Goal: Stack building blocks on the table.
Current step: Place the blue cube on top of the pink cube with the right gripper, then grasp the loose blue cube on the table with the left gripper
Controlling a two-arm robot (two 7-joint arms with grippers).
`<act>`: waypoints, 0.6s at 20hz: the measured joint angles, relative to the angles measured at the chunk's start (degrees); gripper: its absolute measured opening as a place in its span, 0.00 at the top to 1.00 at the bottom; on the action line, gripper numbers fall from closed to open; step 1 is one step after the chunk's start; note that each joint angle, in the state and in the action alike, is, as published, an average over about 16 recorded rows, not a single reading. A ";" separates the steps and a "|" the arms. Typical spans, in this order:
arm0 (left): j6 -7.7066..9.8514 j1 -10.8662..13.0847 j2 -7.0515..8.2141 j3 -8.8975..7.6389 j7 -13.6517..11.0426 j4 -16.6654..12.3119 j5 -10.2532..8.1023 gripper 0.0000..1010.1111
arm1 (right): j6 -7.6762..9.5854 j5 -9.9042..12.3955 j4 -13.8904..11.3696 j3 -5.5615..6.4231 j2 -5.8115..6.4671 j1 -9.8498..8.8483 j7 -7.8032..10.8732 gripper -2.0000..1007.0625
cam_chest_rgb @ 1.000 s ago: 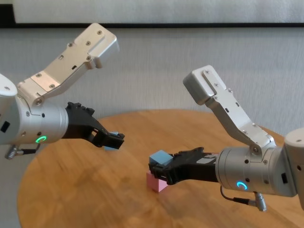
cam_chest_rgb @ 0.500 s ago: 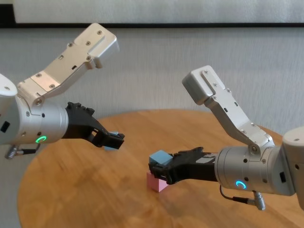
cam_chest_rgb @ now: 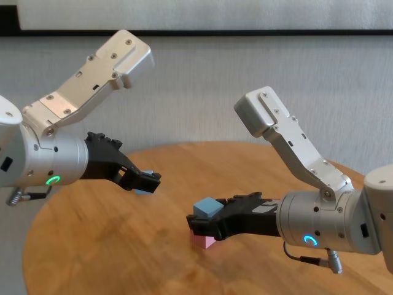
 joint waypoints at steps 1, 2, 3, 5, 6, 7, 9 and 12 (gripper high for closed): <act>0.00 0.00 0.00 0.00 0.00 0.00 0.00 0.01 | 0.05 0.09 -0.28 0.10 0.03 -0.08 0.02 0.37; 0.00 0.00 0.00 0.00 0.00 0.00 0.00 0.01 | 0.11 0.23 -0.66 0.23 0.09 -0.19 0.05 0.34; 0.00 0.00 0.00 0.00 0.00 0.00 0.00 0.01 | 0.17 0.39 -1.06 0.37 0.16 -0.30 0.08 0.30; 0.00 0.00 0.00 0.00 0.00 0.00 0.00 0.01 | 0.32 0.82 -2.04 0.76 0.37 -0.55 0.13 0.23; 0.00 0.00 0.00 0.00 0.00 0.00 0.00 0.01 | 0.40 1.07 -2.57 0.98 0.51 -0.68 0.14 0.20; 0.00 0.00 0.00 0.00 0.00 0.00 0.00 0.01 | 0.50 1.35 -3.14 1.25 0.67 -0.82 0.14 0.17; 0.00 0.00 0.00 0.00 0.00 0.00 0.00 0.01 | 0.71 2.01 -4.32 1.88 1.09 -1.10 0.12 0.12; 0.00 0.00 0.00 0.00 0.00 0.00 0.00 0.01 | 1.02 3.13 -6.14 3.07 2.00 -1.52 0.01 0.06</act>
